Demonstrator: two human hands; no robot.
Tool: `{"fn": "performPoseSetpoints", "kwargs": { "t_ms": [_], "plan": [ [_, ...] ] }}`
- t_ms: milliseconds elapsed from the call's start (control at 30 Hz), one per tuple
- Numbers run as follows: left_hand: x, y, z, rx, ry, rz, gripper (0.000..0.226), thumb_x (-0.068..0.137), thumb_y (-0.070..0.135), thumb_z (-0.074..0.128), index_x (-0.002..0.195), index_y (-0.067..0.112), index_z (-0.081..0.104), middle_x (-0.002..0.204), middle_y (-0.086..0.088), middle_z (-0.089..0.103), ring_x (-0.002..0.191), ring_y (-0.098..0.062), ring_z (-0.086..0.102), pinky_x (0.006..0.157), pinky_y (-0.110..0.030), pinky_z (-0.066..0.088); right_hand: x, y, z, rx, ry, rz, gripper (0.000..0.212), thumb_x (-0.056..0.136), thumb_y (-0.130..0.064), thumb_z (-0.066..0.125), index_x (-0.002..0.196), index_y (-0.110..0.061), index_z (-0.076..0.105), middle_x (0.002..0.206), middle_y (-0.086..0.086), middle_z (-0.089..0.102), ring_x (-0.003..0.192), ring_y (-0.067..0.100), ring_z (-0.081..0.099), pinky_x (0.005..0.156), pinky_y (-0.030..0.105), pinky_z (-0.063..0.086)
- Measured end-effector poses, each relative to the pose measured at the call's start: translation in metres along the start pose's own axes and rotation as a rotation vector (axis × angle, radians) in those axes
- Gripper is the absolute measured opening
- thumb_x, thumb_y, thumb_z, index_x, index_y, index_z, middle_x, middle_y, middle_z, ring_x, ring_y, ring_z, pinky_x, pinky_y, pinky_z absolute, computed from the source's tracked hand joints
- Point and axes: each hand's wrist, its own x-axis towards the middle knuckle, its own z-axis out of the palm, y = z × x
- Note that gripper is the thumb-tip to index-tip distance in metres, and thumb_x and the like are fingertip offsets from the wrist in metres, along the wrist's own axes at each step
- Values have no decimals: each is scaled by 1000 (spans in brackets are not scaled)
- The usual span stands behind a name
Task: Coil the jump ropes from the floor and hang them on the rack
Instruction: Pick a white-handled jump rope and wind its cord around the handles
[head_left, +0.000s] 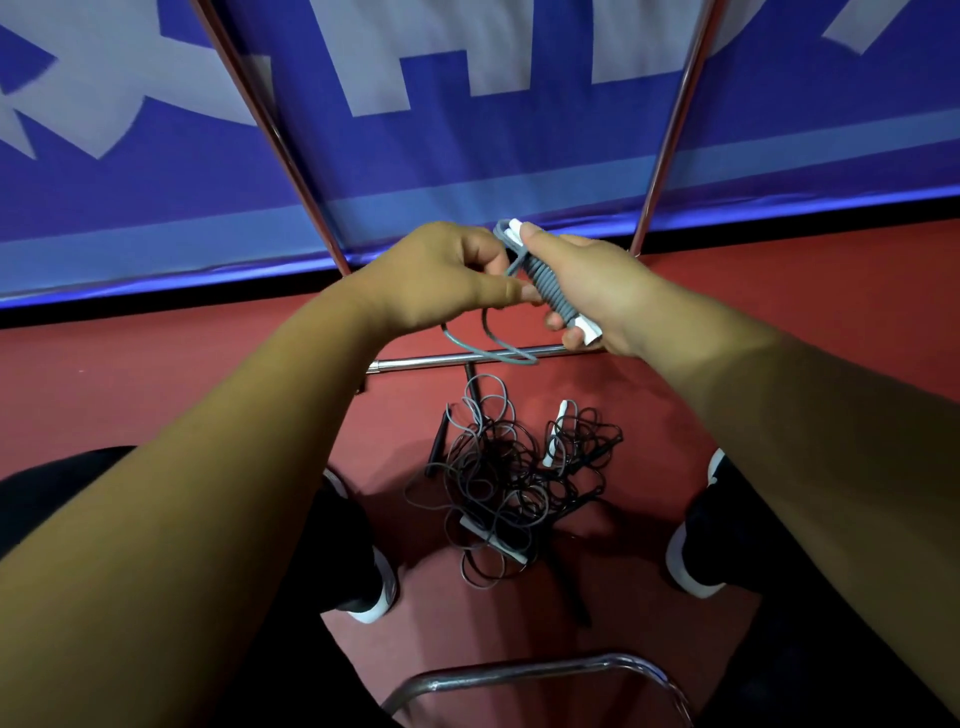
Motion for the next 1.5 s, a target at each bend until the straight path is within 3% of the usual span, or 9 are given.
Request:
{"fn": "performPoseSetpoints", "kwargs": {
  "t_ms": [200, 433, 600, 733, 833, 933, 1067, 1267, 1500],
  "plan": [
    [3, -13, 9, -70, -223, -153, 25, 89, 21, 82, 81, 10, 61, 69, -3, 67, 55, -11, 58, 55, -23, 51, 4, -5, -12, 126, 235, -47, 47, 97, -69, 60, 98, -22, 64, 85, 7, 63, 52, 19, 50, 50, 24, 37],
    [15, -50, 2, 712, 146, -356, 20, 94, 41, 73, 102, 23, 70, 93, 0, 66, 89, -29, 66, 79, -38, 55, 10, -4, -26, 362, 405, 88, 46, 99, -66, 60, 98, -20, 62, 80, 3, 59, 50, 17, 45, 50, 20, 35],
    [19, -44, 5, -474, 383, -279, 33, 106, 43, 57, 91, 14, 61, 90, -11, 73, 69, -24, 71, 65, -37, 61, 9, -1, -30, 363, 415, 132, 46, 96, -66, 66, 93, -20, 63, 80, 2, 60, 52, 17, 47, 50, 20, 36],
    [9, -8, -7, -975, 148, -43, 46, 106, 58, 44, 95, 18, 64, 67, 0, 50, 51, -15, 45, 66, -34, 52, 10, 3, -28, 305, 407, 140, 49, 94, -66, 68, 94, -17, 64, 81, 3, 61, 54, 17, 49, 49, 21, 36],
    [0, 10, -14, -725, -37, 7, 72, 105, 66, 24, 90, 15, 72, 56, -4, 40, 39, -16, 23, 51, -29, 35, 11, 2, -29, 308, 402, 134, 49, 94, -67, 68, 94, -18, 64, 82, 4, 61, 54, 18, 49, 48, 22, 37],
    [-6, 12, -9, -83, -152, -104, 67, 105, 63, 41, 83, 12, 78, 66, -7, 69, 44, -20, 45, 48, -25, 41, 9, -1, -29, 288, 365, 84, 46, 95, -67, 66, 95, -21, 62, 83, 4, 61, 55, 18, 49, 50, 22, 36],
    [-1, -16, 8, 379, -363, -352, 63, 93, 69, 60, 85, 10, 79, 78, 0, 79, 67, -13, 76, 81, -29, 58, 4, -5, -23, 266, 222, -3, 44, 95, -66, 68, 100, -22, 65, 83, 6, 62, 50, 18, 50, 50, 23, 37],
    [8, -27, 12, 526, -70, -533, 85, 80, 86, 59, 91, 1, 61, 97, -12, 62, 88, -32, 68, 92, -41, 57, -4, -7, -8, 197, -12, -63, 37, 99, -61, 64, 101, -24, 66, 79, 6, 63, 51, 19, 48, 50, 24, 35],
    [9, -36, 6, 318, 414, -564, 91, 71, 65, 86, 120, 2, 43, 84, -13, 71, 77, -32, 73, 66, -43, 57, -7, -7, -8, 135, -89, -55, 46, 98, -63, 64, 112, -20, 70, 79, 4, 63, 52, 18, 47, 49, 24, 36]
  ]
}}
